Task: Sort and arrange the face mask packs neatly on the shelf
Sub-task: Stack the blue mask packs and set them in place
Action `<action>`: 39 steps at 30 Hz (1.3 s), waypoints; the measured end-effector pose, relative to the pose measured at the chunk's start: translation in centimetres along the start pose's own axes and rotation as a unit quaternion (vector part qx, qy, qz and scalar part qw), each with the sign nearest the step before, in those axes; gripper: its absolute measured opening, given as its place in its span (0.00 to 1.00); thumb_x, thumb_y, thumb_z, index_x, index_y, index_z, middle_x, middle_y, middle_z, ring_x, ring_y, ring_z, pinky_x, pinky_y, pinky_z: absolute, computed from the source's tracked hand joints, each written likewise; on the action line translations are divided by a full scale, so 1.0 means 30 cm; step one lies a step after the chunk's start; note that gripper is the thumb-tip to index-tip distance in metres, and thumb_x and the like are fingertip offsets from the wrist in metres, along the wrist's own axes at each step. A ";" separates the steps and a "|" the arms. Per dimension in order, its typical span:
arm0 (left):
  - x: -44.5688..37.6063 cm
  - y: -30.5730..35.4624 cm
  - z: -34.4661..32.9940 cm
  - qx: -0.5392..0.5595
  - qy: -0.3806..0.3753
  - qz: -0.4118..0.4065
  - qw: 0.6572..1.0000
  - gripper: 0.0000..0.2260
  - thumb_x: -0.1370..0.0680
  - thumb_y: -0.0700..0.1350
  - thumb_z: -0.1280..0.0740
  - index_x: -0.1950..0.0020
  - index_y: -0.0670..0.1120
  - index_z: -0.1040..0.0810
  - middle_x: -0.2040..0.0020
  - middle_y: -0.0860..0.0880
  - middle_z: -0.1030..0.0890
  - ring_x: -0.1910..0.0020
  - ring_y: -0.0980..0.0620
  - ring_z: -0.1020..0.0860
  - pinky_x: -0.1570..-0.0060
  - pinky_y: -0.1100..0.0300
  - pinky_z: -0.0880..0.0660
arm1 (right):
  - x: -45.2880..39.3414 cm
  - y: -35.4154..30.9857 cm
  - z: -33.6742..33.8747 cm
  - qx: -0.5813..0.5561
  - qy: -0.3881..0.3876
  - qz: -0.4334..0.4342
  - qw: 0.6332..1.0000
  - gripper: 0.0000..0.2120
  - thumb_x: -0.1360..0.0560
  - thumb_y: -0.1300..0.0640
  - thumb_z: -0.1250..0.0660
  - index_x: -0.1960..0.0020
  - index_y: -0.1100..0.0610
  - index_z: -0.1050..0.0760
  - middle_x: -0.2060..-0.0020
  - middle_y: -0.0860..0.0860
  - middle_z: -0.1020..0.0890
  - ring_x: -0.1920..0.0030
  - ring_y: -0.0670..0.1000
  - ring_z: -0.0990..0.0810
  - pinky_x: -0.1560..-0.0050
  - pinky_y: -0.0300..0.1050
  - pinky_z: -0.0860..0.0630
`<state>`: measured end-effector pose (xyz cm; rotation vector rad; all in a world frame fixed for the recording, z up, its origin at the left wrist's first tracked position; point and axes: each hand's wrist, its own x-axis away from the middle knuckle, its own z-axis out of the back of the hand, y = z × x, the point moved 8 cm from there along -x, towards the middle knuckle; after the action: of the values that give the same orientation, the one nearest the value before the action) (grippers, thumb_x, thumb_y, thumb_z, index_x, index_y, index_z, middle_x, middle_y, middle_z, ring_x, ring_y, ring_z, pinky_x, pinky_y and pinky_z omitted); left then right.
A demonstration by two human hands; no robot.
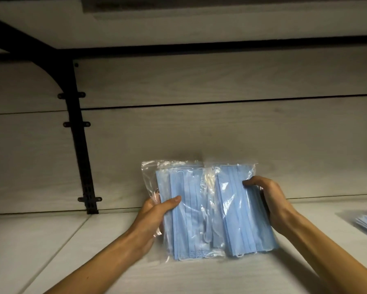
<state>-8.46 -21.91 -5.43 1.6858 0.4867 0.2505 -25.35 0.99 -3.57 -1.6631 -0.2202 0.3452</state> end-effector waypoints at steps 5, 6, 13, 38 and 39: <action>0.001 0.006 -0.022 0.049 -0.036 0.006 0.998 0.19 0.22 0.41 0.31 0.31 0.42 0.24 0.39 0.41 0.16 0.39 0.43 0.18 0.32 0.42 0.27 | 0.016 -0.002 -0.032 -0.034 -0.060 -0.018 0.997 0.14 0.36 0.52 0.28 0.55 0.60 0.19 0.63 0.61 0.14 0.69 0.58 0.16 0.70 0.44 0.21; 0.002 0.007 -0.028 0.057 -0.046 0.007 0.997 0.20 0.22 0.42 0.30 0.31 0.42 0.24 0.38 0.41 0.17 0.38 0.42 0.18 0.32 0.41 0.27 | 0.020 -0.009 -0.043 -0.032 -0.075 -0.009 0.997 0.16 0.39 0.52 0.28 0.54 0.59 0.19 0.62 0.61 0.14 0.67 0.58 0.15 0.68 0.45 0.20; 0.004 0.000 -0.053 0.030 -0.098 -0.007 0.995 0.24 0.27 0.47 0.24 0.32 0.45 0.22 0.37 0.41 0.17 0.37 0.42 0.19 0.33 0.43 0.25 | 0.014 -0.005 -0.099 -0.032 -0.101 0.024 0.994 0.15 0.27 0.58 0.28 0.44 0.64 0.22 0.55 0.62 0.14 0.59 0.61 0.14 0.59 0.51 0.18; -0.002 -0.014 -0.013 0.000 -0.040 -0.014 0.999 0.20 0.27 0.39 0.24 0.36 0.44 0.21 0.43 0.42 0.15 0.42 0.43 0.16 0.32 0.42 0.27 | 0.018 0.012 -0.106 -0.128 -0.104 0.008 0.986 0.06 0.19 0.60 0.35 0.46 0.62 0.22 0.69 0.50 0.17 0.70 0.45 0.18 0.70 0.37 0.23; -0.003 -0.012 -0.013 0.004 -0.035 -0.012 0.999 0.20 0.27 0.40 0.24 0.36 0.44 0.21 0.43 0.43 0.14 0.42 0.45 0.16 0.32 0.43 0.28 | 0.016 0.013 -0.100 -0.123 -0.099 0.011 0.987 0.06 0.19 0.59 0.35 0.46 0.62 0.22 0.69 0.49 0.17 0.70 0.45 0.19 0.71 0.36 0.23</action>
<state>-8.77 -21.56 -5.69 1.6891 0.4550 0.1715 -23.88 -1.70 -3.70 -1.8754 -0.4059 0.5178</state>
